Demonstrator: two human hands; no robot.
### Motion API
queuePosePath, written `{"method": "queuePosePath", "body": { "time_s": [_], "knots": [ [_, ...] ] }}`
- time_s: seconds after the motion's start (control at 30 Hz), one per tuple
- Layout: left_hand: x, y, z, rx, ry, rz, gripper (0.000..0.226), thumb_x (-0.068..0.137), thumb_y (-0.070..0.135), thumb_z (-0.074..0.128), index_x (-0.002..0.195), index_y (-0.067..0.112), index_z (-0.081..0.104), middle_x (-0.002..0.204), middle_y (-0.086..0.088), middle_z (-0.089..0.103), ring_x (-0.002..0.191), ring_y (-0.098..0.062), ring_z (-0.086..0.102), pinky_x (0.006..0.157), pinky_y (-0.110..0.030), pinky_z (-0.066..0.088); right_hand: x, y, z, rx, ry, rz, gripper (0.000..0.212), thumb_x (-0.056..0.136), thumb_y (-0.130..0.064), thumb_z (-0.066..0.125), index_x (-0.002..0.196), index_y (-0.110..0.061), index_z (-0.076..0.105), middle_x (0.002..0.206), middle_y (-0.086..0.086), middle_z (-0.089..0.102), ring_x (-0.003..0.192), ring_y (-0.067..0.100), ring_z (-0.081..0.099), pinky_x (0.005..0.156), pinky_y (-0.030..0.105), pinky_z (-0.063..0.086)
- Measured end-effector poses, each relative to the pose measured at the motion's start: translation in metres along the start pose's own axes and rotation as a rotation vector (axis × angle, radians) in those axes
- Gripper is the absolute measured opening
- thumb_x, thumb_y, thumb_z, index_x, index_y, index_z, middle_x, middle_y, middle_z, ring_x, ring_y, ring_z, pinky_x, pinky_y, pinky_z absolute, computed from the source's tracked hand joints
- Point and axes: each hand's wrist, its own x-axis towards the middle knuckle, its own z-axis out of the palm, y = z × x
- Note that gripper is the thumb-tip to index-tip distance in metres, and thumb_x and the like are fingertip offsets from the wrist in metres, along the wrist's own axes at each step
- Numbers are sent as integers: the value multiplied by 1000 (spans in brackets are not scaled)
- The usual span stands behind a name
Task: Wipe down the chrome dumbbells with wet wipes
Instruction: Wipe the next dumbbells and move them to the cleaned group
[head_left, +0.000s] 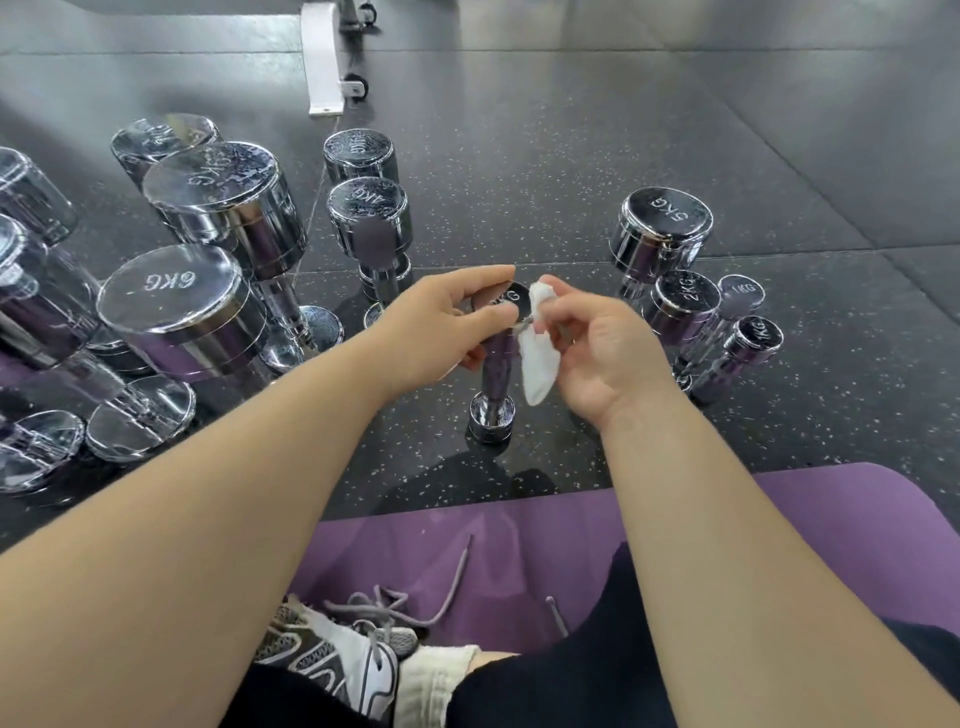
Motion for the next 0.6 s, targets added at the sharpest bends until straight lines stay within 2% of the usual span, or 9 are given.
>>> {"method": "queuePosePath", "body": {
  "time_s": [0.07, 0.1, 0.2, 0.23, 0.33, 0.37, 0.5, 0.53, 0.6],
  "knots": [
    [0, 4, 7, 112, 29, 30, 46, 97, 28, 60, 141, 29, 50, 83, 16, 61, 56, 6, 57, 57, -7, 44, 4, 0, 0, 20, 40, -36, 23, 89, 13, 47, 92, -2, 63, 74, 7, 59, 55, 11, 56, 72, 24, 50],
    [0, 5, 9, 185, 46, 46, 47, 97, 32, 58, 143, 29, 48, 89, 15, 60, 64, 7, 59, 61, -7, 44, 5, 5, -1, 41, 54, -8, 19, 92, 10, 48, 91, -2, 63, 74, 8, 61, 56, 13, 58, 72, 26, 54],
    [-1, 4, 19, 434, 146, 78, 52, 98, 44, 51, 146, 27, 42, 128, 3, 54, 110, -16, 58, 90, -25, 42, 3, 25, -2, -11, 73, 85, 24, 95, 8, 45, 82, -2, 62, 69, 8, 61, 60, 16, 58, 64, 27, 55],
    [-2, 5, 25, 484, 189, 63, 52, 98, 47, 49, 146, 26, 42, 133, -1, 49, 116, -22, 54, 95, -29, 40, 2, 28, -1, -35, 88, 71, 29, 93, 11, 43, 75, -2, 62, 62, 6, 58, 58, 15, 55, 60, 24, 53],
    [0, 12, 38, 519, 263, -4, 54, 94, 57, 48, 139, 26, 46, 129, -2, 46, 111, -24, 54, 92, -34, 42, -1, 26, -2, -93, 180, -27, 52, 90, 12, 44, 44, -10, 56, 41, -2, 47, 39, 9, 44, 41, 18, 40],
    [2, 12, 36, 505, 227, 13, 55, 93, 59, 48, 138, 29, 48, 128, 1, 46, 110, -20, 53, 91, -31, 41, -4, 24, -3, -73, 195, -46, 52, 88, 13, 42, 44, -11, 56, 41, -3, 47, 38, 8, 43, 39, 17, 37],
    [5, 7, 18, 462, -85, 164, 56, 94, 48, 55, 147, 37, 39, 124, 15, 45, 108, -7, 47, 95, -23, 35, -6, 13, -5, 21, 268, -117, 26, 85, 12, 43, 75, -7, 59, 56, 0, 46, 48, 8, 40, 43, 14, 37],
    [5, 4, 17, 470, -80, 180, 57, 94, 47, 56, 147, 36, 38, 123, 13, 47, 108, -8, 47, 95, -23, 35, -6, 11, -4, 11, 242, -126, 26, 83, 12, 41, 77, -6, 58, 57, 0, 43, 48, 9, 38, 42, 16, 36],
    [9, 0, 20, 485, 13, 186, 58, 93, 48, 57, 146, 34, 38, 124, 10, 48, 110, -11, 49, 95, -26, 37, -6, 12, -2, -73, 147, -90, 28, 78, 10, 34, 64, -7, 51, 53, 2, 40, 44, 11, 35, 43, 20, 33]
  ]
}}
